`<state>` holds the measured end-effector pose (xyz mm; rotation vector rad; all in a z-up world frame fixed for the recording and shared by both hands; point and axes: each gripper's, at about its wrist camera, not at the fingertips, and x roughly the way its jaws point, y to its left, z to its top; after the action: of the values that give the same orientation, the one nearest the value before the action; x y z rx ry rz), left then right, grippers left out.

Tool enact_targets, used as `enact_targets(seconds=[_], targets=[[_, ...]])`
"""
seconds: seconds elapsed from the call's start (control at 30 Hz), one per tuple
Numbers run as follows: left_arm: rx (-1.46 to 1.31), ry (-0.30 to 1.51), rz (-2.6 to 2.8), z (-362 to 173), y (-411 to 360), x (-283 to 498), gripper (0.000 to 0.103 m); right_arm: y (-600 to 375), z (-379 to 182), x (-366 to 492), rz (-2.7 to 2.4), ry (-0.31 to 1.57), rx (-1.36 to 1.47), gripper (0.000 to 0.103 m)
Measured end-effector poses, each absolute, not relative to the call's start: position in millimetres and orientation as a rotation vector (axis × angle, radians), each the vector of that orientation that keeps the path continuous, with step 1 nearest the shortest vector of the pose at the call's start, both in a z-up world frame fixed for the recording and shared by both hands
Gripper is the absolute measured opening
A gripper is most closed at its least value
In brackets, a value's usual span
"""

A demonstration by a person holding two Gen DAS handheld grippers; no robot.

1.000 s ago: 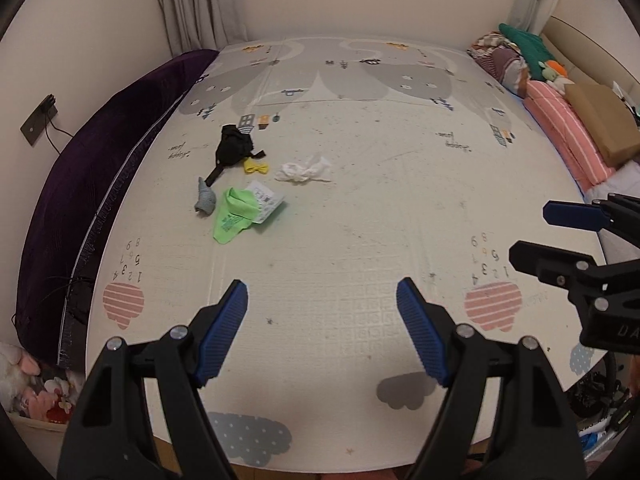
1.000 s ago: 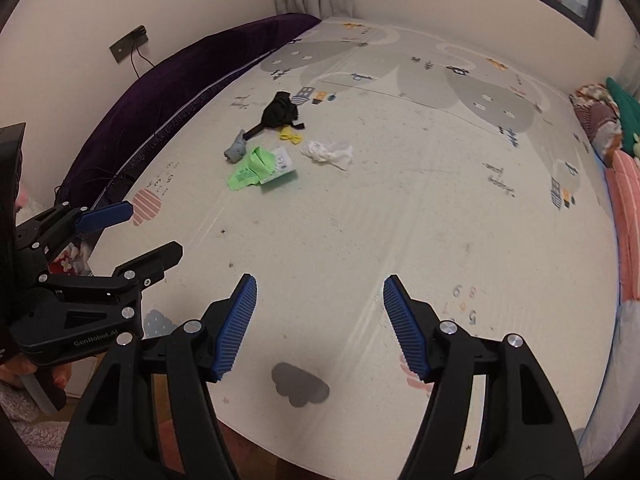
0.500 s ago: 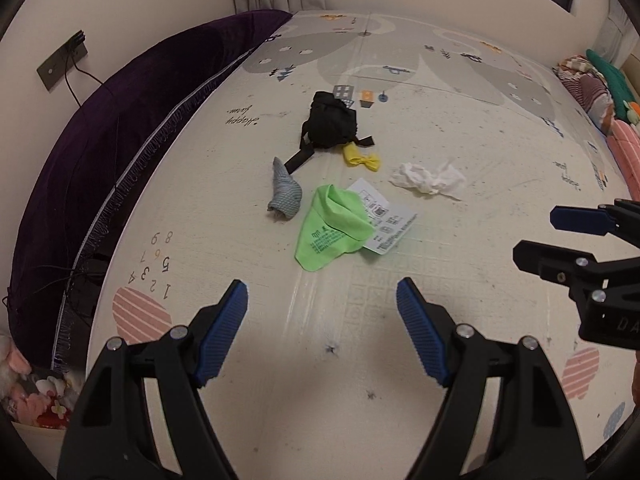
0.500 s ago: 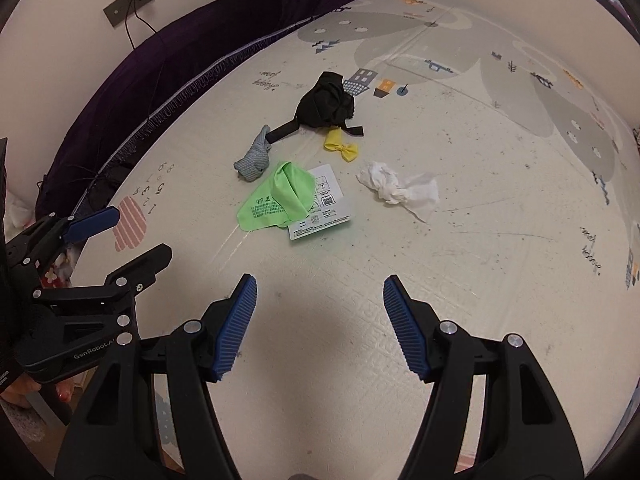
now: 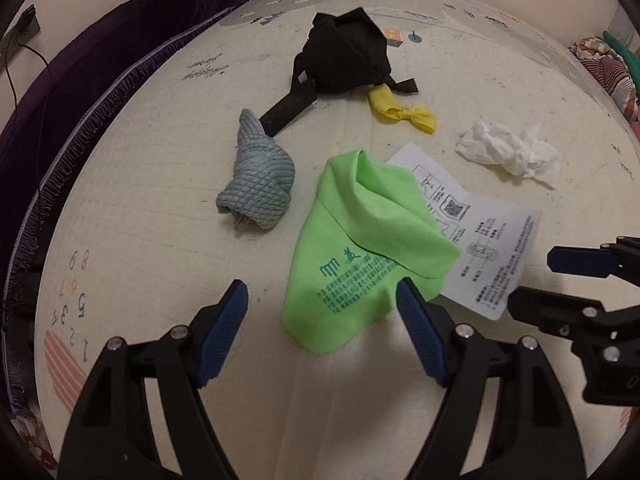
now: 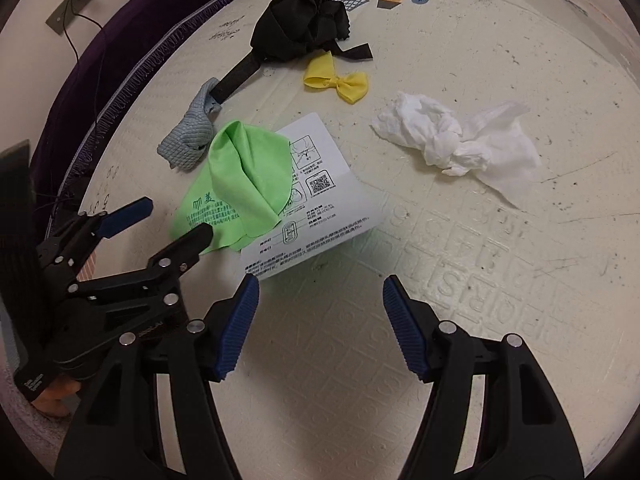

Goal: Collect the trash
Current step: 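Move both tools back over the mat toward the green cloth and leaflet, then grasp the green cloth with the left tool while the right grasps the white leaflet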

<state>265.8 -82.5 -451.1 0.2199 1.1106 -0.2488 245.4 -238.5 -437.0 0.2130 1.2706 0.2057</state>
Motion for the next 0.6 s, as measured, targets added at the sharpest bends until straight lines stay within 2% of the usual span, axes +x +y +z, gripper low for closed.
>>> enact_targets(seconds=[0.07, 0.13, 0.3, 0.5, 0.6], targets=[[0.214, 1.128, -0.260, -465, -80, 272, 0.069, -238, -441, 251, 0.216, 1.262, 0.229, 0.063], [0.209, 1.097, -0.274, -466, -79, 274, 0.069, -238, -443, 257, 0.227, 1.255, 0.243, 0.059], [0.203, 1.089, -0.311, -461, -80, 281, 0.057, -236, -434, 266, 0.272, 1.231, 0.286, 0.059], [0.197, 1.087, -0.328, -461, -83, 297, 0.035, -233, -435, 274, 0.292, 1.253, 0.340, 0.059], [0.215, 1.080, -0.353, -460, -88, 299, 0.016, -231, -439, 279, 0.287, 1.263, 0.359, 0.059]])
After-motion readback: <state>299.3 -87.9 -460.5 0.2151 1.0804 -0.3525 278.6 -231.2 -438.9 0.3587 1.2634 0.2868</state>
